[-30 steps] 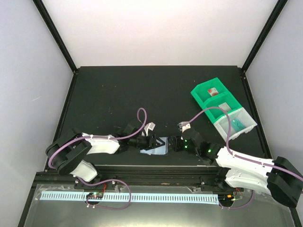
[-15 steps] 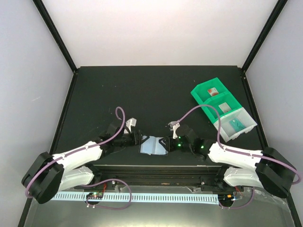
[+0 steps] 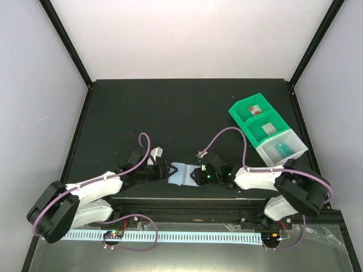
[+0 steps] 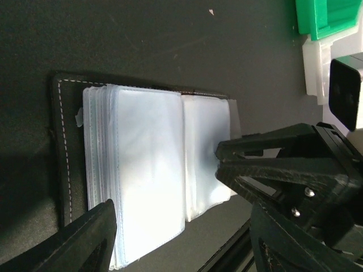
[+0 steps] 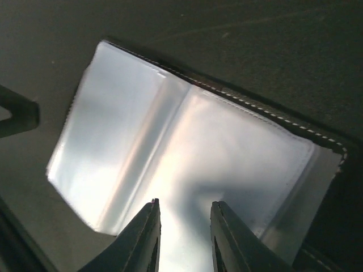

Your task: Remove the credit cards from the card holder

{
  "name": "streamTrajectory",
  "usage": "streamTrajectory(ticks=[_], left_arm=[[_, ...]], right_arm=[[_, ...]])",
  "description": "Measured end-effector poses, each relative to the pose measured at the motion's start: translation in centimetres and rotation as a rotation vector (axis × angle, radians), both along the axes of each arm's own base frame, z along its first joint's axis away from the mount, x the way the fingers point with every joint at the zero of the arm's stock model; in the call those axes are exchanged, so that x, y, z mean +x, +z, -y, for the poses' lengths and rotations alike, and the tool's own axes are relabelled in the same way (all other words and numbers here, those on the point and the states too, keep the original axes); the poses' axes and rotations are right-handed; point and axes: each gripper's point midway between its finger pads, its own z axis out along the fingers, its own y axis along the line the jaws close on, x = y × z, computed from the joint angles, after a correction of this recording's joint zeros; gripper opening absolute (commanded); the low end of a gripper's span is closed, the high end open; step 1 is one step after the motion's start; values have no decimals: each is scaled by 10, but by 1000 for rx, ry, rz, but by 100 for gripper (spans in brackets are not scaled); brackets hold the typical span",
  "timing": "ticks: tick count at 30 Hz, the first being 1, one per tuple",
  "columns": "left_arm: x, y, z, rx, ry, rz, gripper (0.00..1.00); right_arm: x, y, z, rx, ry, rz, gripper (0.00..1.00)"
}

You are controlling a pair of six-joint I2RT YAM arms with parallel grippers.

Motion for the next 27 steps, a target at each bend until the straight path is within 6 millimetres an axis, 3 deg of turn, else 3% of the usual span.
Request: streamTrajectory(ticks=[10,17,27], left_arm=[[-2,2,7,-41,-35,0,67],[-5,-14,9,-21,-56,-46,67],[-2,-14,12,-26,-69,-34,67]], right_arm=[[7,-5,4,-37,12,65,27],[8,-5,4,-29,11,77,26],[8,-5,4,-22,9,83,26]])
